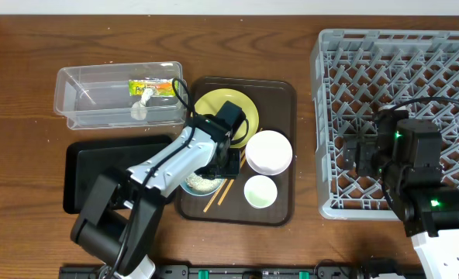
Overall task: Sort waste into correct bins and load items into the dishwasher rack
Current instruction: 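Grasp the rim of the blue rice bowl with the left gripper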
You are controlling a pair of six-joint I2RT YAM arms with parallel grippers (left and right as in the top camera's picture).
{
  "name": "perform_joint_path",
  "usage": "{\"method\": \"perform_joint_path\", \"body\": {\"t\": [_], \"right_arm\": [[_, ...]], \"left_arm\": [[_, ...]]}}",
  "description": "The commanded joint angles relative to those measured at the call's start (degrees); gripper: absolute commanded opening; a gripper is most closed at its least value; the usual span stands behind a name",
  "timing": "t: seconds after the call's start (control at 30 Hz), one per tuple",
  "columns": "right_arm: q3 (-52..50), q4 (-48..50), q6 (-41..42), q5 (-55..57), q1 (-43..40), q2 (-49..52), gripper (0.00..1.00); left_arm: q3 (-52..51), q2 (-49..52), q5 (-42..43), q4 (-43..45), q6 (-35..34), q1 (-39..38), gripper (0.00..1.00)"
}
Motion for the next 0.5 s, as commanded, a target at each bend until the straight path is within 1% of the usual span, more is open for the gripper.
{"method": "perform_joint_path", "body": {"t": [0.0, 0.17, 0.2, 0.23, 0.37, 0.47], "right_arm": [[1.2, -0.26, -0.02, -0.24, -0.52, -0.09, 0.99], [1.2, -0.66, -0.02, -0.24, -0.52, -0.09, 0.99], [1.2, -0.68, -0.02, -0.24, -0.52, -0.09, 0.99], [1.2, -0.66, -0.02, -0.24, -0.52, -0.09, 0.99], [1.2, -0.66, -0.02, -0.24, -0.52, -0.09, 0.99], [1.2, -0.66, -0.02, -0.24, -0.55, -0.09, 0.99]], "left_arm": [[-0.39, 0.15, -1.86, -0.04, -0.35, -0.13, 0.3], [-0.39, 0.15, -1.86, -0.04, -0.33, -0.13, 0.18], [-0.39, 0.15, -1.86, -0.04, -0.37, -0.13, 0.19], [-0.39, 0.15, -1.84, -0.09, -0.44, -0.13, 0.15], [-0.37, 0.15, -1.81, -0.11, -0.63, -0.13, 0.12], [-0.37, 0.09, -1.62, -0.15, -1.2, -0.13, 0.08]]}}
